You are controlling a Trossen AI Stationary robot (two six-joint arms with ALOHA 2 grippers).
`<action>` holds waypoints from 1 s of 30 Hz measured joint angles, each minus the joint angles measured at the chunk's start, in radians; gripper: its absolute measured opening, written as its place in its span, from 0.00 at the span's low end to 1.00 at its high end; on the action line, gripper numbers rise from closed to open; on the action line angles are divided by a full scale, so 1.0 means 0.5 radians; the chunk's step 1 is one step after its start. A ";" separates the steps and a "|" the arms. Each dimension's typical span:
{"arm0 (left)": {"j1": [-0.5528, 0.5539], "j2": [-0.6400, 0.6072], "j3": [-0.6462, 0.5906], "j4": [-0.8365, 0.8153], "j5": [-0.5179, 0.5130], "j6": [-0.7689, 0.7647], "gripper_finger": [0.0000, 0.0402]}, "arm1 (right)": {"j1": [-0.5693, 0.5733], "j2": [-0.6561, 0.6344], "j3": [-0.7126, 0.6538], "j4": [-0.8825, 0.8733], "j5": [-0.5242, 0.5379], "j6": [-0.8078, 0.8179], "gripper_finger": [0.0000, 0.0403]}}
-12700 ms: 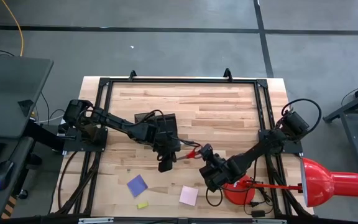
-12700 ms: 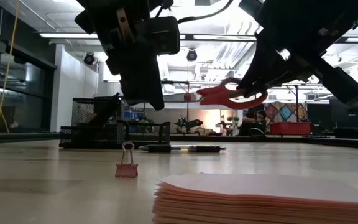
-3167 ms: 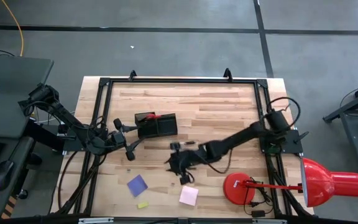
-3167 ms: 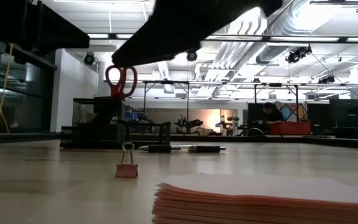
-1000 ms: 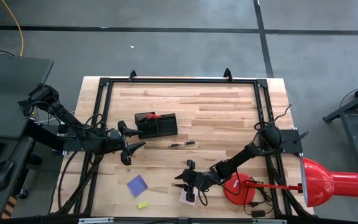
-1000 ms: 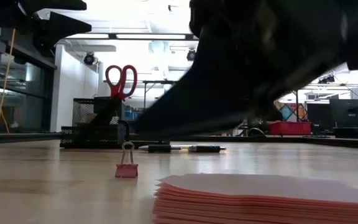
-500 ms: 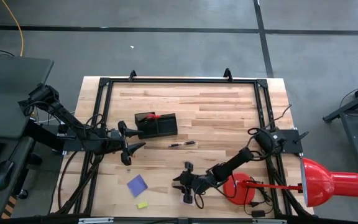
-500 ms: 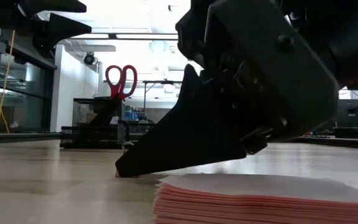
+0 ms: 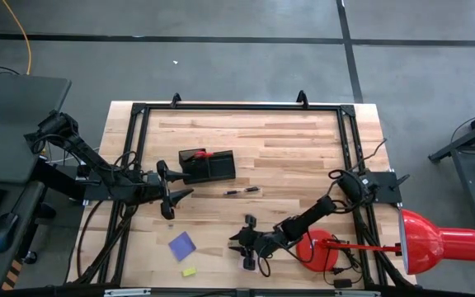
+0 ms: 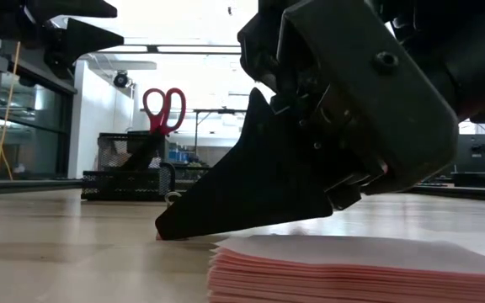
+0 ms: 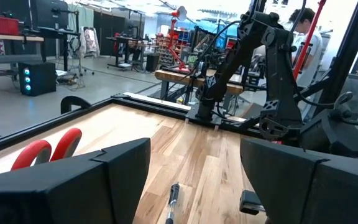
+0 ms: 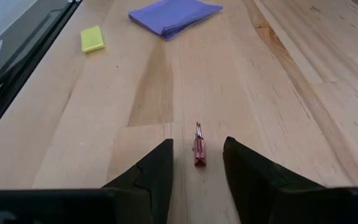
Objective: Pick and place office supplies into organizer
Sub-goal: Put the middle pink binder clip into the desk organizer
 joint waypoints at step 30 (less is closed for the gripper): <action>0.000 0.000 0.000 -0.015 0.000 0.004 0.59 | -0.133 0.008 -0.004 0.129 0.003 -0.306 0.01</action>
